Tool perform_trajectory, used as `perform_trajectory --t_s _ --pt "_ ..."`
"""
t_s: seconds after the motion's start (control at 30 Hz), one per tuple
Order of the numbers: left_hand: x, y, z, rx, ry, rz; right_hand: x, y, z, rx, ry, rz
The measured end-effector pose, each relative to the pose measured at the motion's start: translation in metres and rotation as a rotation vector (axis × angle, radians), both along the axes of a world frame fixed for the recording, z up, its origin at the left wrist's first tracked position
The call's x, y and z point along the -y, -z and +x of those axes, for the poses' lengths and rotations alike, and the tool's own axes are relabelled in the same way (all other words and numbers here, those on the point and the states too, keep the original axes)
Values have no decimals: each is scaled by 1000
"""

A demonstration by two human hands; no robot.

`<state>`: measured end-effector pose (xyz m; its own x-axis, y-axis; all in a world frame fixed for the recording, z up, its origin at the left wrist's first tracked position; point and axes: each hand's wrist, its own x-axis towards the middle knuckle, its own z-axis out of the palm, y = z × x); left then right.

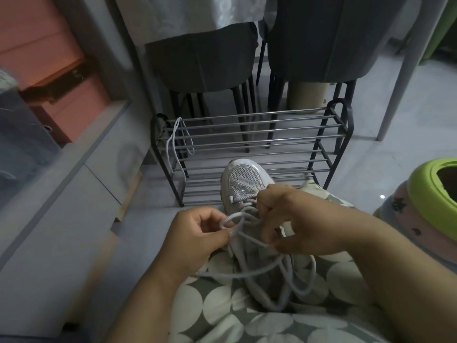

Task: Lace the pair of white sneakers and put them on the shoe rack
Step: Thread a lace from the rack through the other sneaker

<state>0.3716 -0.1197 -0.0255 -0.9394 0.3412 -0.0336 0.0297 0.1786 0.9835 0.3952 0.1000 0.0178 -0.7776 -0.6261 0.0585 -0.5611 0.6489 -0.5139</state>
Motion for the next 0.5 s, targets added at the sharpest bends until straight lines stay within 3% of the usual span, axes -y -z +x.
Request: perform_trajectory --t_s 0.13,0.37,0.5 --pt "-1 0 1 -17 -38 -13 -6 -6 3 96 27 23" --pt "-2 1 4 -21 -101 25 29 4 4 -241 153 288" --pt "1 -2 4 -63 -122 -4 30 10 5 -280 81 158"
